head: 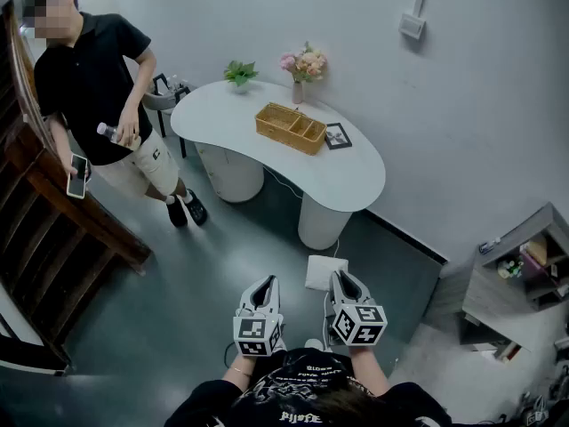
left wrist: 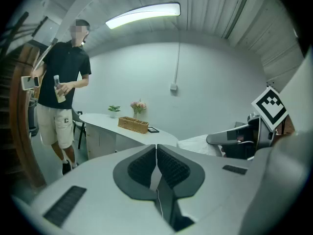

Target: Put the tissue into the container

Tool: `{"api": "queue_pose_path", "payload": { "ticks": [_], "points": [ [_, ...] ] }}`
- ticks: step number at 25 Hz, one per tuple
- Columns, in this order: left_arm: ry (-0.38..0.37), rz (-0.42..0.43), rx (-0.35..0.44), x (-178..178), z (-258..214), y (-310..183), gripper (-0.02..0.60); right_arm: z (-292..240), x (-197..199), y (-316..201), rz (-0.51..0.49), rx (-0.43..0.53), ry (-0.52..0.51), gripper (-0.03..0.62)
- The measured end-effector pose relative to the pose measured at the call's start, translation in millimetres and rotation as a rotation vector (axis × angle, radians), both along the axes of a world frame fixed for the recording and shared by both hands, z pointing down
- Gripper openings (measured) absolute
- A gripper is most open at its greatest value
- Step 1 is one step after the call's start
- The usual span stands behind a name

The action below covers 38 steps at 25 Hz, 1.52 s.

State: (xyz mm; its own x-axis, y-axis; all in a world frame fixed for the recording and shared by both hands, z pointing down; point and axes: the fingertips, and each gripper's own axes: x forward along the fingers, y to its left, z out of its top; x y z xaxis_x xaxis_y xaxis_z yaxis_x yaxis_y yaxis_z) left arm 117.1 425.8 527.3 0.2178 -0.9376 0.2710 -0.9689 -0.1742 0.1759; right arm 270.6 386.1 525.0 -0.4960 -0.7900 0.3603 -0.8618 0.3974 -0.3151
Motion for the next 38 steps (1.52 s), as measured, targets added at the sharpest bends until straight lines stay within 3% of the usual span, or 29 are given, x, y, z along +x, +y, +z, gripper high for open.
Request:
{"api": "queue_pose_path", "payload": {
  "ticks": [12,21,29,38],
  "points": [
    [0.0,0.014,-0.002,-34.1,3.4,-4.2,0.026,-5.4,-26.1,-13.8,0.048,0.019,-0.038,0.066],
    [-0.005,-0.103,-0.014,-78.2,20.7,-8.3,0.026,11.2,-47.4,-47.4,0.0,0.012,-0.029,0.066],
    [-0.035,-0.206,-0.021,-111.8,18.0,-67.0,0.026,14.2,-74.3,-130.3,-0.062,0.006,-0.06,0.066],
    [-0.033,-0.244,-0.013,-99.4,14.5,-174.6,0.026,15.9,-89.2,-235.8,-0.165,0.014,-0.04,0.066]
  ]
}}
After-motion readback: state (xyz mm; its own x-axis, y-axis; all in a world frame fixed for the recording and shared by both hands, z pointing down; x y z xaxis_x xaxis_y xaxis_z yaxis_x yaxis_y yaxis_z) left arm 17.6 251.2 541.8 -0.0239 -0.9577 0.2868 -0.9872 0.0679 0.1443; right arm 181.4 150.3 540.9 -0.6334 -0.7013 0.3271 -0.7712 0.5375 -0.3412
